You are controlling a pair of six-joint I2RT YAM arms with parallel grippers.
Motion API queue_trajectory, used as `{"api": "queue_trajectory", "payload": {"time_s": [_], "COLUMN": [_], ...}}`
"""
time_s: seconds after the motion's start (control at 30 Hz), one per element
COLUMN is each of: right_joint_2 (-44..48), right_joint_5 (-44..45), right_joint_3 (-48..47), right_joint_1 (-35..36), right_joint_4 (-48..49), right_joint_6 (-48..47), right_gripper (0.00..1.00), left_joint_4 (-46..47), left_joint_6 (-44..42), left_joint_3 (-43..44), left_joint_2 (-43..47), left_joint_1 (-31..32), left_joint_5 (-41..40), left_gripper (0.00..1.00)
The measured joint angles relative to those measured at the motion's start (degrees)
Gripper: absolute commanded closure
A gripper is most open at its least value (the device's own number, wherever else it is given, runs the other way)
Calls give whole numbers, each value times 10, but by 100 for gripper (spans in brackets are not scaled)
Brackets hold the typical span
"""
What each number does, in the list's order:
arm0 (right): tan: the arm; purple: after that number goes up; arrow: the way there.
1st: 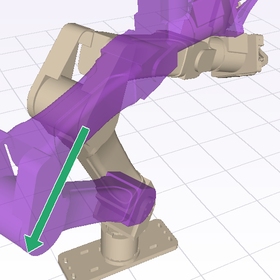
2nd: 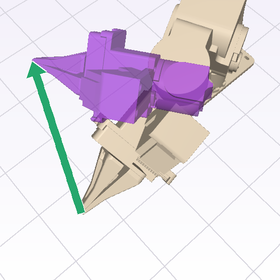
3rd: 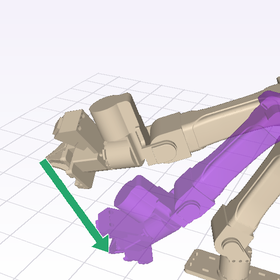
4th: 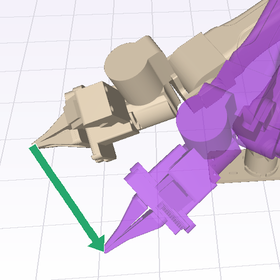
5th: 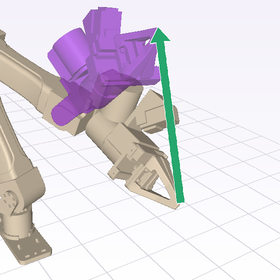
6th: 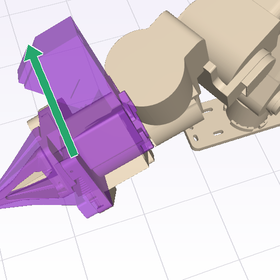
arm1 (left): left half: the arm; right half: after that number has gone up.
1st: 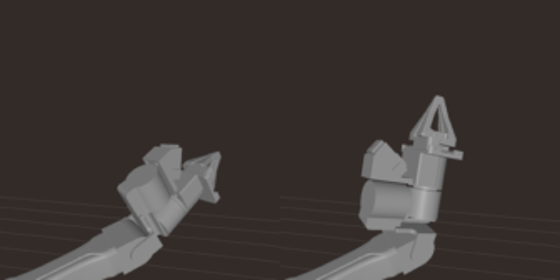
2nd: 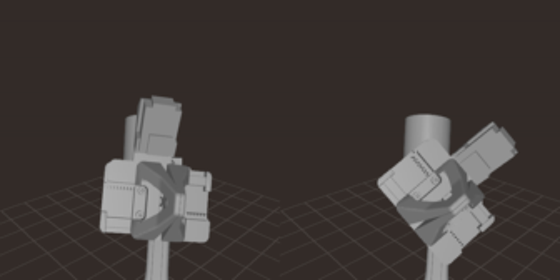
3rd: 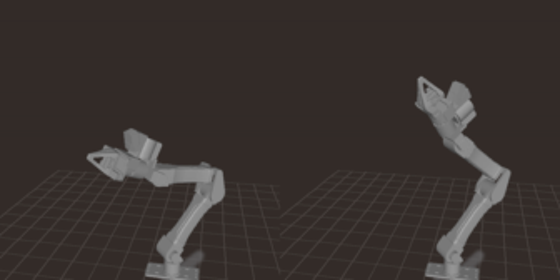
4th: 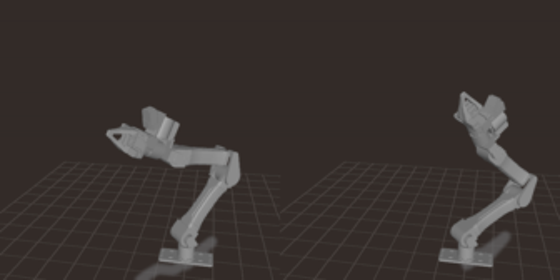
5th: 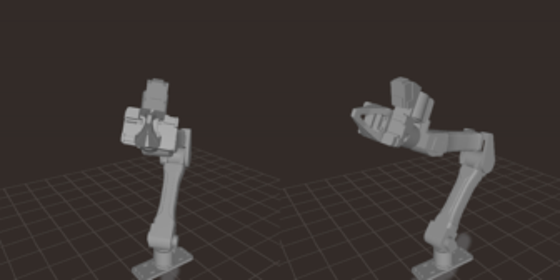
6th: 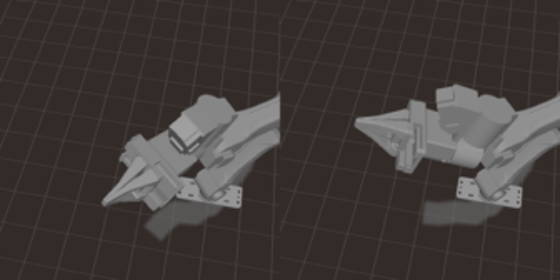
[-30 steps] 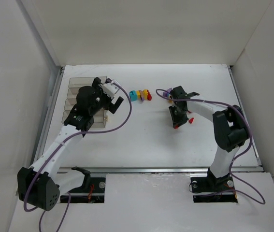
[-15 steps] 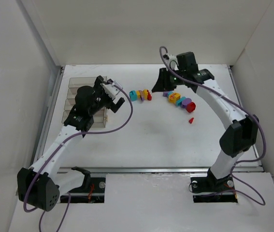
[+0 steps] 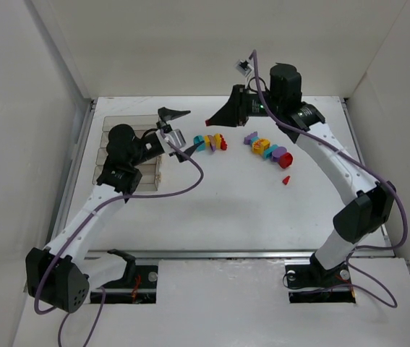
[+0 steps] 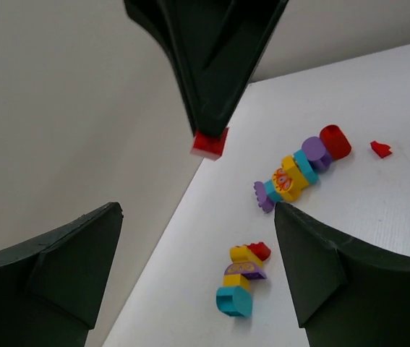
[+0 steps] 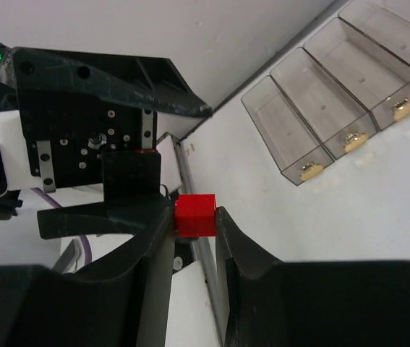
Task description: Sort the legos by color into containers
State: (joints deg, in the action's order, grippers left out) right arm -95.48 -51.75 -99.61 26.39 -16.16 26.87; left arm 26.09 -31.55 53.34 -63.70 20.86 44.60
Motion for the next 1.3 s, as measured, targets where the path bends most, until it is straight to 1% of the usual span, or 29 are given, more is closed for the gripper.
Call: {"api": "queue_trajectory", "payload": {"time_s": [0.03,0.07,0.1,0.2,0.23,0.33,0.43,0.47,0.53,0.63,0.8,0.83,1.0,1.1,1.2,1.23,1.27,1.3], "right_joint_2": [0,0,0,0,0,0,0,0,0,0,-3,-3,-3,-3,-3,-3,-3,-3], "right_joint_5": [-3,-6,-9,-14,-16,-19,-21,-21,-21,-21,-24,-25,-27,-27,-27,-27,-27,-27], "right_joint_3": [0,0,0,0,0,0,2,3,7,16,23,25,28,28,28,28,28,28], "right_joint_1": [3,5,7,15,16,18,19,20,21,23,23,23,23,23,23,23,23,23], "right_joint_4": [3,4,6,9,11,13,13,14,15,17,16,17,17,17,17,17,17,17], "right_joint_6": [2,4,5,7,8,10,11,11,11,11,12,12,12,12,12,12,12,12], "right_gripper": [100,100,100,100,100,100,100,100,100,100,100,100,100,100,100,95,81,63], "left_joint_4": [2,3,3,7,8,9,10,10,10,11,11,11,7,7,7,7,7,7], "left_joint_6": [-2,-3,-4,-10,-13,-19,-24,-26,-28,-30,-35,-36,-40,-40,-40,-40,-40,-39], "left_joint_3": [0,0,0,1,1,1,1,1,1,1,1,1,1,1,1,1,1,1], "left_joint_2": [0,-1,-1,-1,-1,-2,-2,-2,-2,-2,-2,-2,-2,-2,-2,-2,-2,-2], "left_joint_1": [5,10,14,27,31,36,38,38,38,38,39,40,42,42,42,42,42,42], "left_joint_5": [6,11,15,23,24,28,30,30,31,30,30,30,31,31,31,30,30,30], "left_gripper": [16,19,26,33,39,47,52,52,57,60,74,80,91,100,100,100,100,100]}}
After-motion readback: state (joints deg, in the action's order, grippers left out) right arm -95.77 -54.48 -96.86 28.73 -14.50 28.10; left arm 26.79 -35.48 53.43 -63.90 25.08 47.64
